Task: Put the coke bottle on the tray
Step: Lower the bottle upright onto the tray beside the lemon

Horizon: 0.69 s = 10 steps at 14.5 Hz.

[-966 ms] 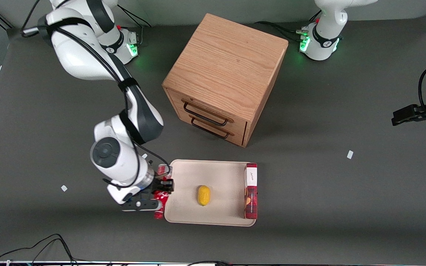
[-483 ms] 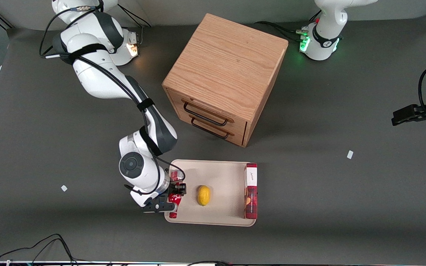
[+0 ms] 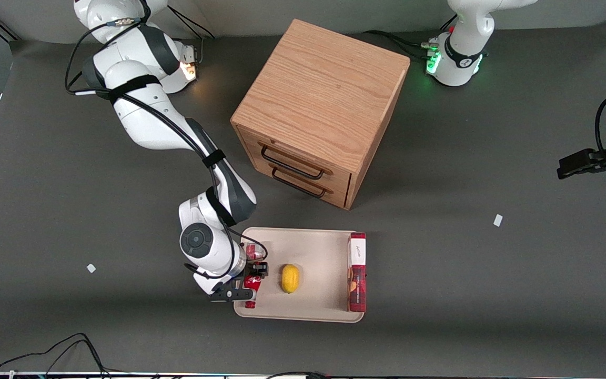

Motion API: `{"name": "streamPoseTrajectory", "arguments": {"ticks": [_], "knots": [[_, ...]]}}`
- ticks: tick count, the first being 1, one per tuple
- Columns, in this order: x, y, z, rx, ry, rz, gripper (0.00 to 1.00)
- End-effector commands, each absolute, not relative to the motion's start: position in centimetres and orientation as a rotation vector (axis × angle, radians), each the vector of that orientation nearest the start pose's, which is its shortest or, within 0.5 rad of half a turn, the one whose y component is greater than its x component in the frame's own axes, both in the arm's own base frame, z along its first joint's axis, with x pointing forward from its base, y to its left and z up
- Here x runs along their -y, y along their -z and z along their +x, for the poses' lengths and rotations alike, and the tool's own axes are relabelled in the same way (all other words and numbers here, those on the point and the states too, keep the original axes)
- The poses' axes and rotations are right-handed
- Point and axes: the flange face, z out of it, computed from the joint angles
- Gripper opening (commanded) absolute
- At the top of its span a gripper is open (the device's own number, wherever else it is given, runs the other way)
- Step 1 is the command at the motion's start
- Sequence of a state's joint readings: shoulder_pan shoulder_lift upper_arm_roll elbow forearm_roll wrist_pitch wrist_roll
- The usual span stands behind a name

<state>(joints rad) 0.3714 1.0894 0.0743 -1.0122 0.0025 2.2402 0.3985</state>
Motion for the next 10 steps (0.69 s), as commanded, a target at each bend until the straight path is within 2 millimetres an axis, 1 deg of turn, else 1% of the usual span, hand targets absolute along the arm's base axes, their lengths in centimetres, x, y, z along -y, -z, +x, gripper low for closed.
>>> {"name": "streamPoseTrajectory", "arguments": {"ticks": [1,3,4,5,7,8,9,10], "knots": [[-32.6,-19.3,72.9,-0.030,0.172,-2.998,0.78],[-32.5,-19.3,72.9,-0.031,0.170,-3.000,0.84],[-32.5,-19.3,72.9,-0.031,0.170,-3.000,0.96],[-32.6,-19.3,72.8,-0.026,0.170,-3.000,1.00],[-32.6,-19.4,72.8,-0.029,0.172,-2.999,1.00],[-32.5,-19.9,73.0,-0.033,0.183,-2.995,1.00],[-32.4,-20.9,73.2,-0.031,0.197,-2.990,1.00],[-32.0,-23.4,73.7,-0.034,0.227,-2.979,1.00]]}}
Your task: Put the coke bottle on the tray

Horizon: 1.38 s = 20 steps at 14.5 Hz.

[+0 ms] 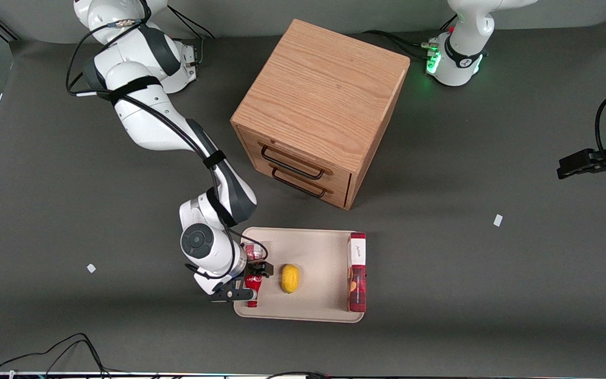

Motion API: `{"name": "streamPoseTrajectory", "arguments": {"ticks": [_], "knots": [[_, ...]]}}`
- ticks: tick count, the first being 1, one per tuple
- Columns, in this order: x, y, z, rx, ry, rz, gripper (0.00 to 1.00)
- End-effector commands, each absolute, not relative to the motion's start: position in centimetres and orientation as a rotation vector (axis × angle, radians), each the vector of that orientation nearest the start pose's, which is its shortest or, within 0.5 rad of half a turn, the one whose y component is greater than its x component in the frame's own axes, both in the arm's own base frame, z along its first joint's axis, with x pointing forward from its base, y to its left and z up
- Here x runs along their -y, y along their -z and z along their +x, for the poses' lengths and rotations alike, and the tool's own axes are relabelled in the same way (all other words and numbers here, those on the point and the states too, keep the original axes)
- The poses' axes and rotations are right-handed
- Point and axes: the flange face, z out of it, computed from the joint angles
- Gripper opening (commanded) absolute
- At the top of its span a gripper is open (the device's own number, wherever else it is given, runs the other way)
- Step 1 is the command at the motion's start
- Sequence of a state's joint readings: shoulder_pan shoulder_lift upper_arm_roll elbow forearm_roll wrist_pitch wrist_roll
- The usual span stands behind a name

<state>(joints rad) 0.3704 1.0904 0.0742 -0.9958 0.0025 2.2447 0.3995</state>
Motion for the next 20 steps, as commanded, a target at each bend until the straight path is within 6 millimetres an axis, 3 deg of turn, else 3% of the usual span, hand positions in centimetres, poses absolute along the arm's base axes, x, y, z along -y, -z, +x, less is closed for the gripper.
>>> {"name": "streamPoseTrajectory", "arguments": {"ticks": [1,4,7,10,14,18,20], "knots": [[-31.4,-25.3,73.6,-0.024,0.213,-2.990,1.00],[-27.4,-32.0,72.7,0.107,0.173,-3.035,1.00],[-20.1,-37.6,70.6,0.137,0.126,-3.104,1.00],[-13.9,-41.7,66.1,0.069,0.081,-3.075,1.00],[-4.9,-45.8,58.1,-0.025,0.021,-3.062,1.00],[-1.3,-52.5,52.0,-0.006,-0.064,-3.141,1.00],[-0.5,-54.7,50.9,-0.019,-0.087,-3.149,1.00]]}}
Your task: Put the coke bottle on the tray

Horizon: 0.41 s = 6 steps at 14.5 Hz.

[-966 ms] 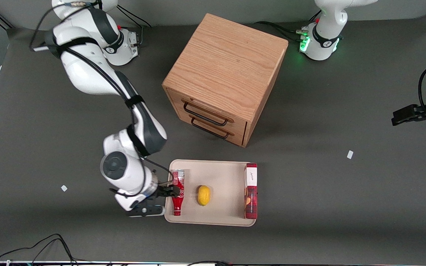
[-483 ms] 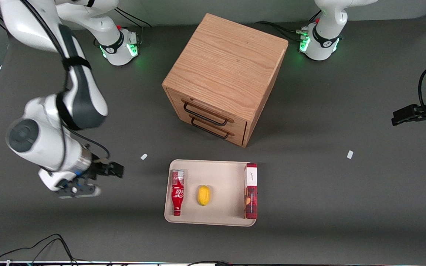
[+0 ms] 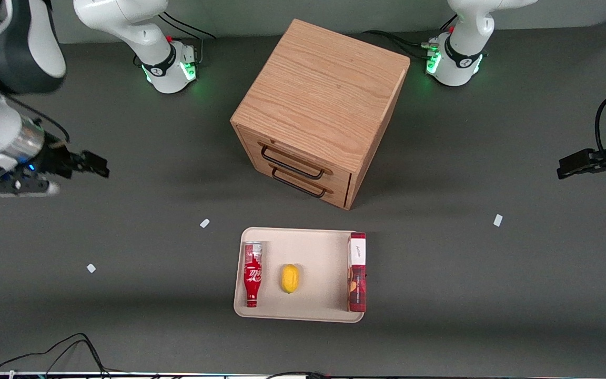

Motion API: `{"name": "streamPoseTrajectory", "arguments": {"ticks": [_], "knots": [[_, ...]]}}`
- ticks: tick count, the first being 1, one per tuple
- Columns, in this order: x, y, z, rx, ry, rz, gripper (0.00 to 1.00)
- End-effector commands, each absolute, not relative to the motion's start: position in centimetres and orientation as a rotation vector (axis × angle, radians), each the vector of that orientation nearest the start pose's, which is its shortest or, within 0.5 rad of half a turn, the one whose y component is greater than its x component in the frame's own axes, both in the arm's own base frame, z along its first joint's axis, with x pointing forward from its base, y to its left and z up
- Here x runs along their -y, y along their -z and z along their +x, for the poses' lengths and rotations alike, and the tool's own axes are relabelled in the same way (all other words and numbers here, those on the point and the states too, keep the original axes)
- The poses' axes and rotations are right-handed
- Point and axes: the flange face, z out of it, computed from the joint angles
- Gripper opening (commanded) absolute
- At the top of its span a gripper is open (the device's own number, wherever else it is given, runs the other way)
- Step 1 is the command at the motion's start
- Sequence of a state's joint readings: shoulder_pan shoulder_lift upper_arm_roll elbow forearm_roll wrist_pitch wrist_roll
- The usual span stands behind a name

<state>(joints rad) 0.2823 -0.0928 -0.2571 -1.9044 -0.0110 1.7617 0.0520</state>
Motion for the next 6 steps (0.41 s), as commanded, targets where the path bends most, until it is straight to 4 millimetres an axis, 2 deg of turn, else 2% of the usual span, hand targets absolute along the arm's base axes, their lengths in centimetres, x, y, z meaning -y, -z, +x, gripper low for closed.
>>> {"name": "streamPoseTrajectory", "arguments": {"ticks": [1,3,4,6], "knots": [[0.0,-55.6,50.8,-0.028,-0.093,-3.152,1.00],[0.7,-57.9,50.7,-0.047,-0.088,-3.158,1.00],[0.9,-60.0,50.9,-0.063,-0.043,-3.157,1.00],[0.4,-60.9,51.9,-0.057,-0.009,-3.164,1.00]]}}
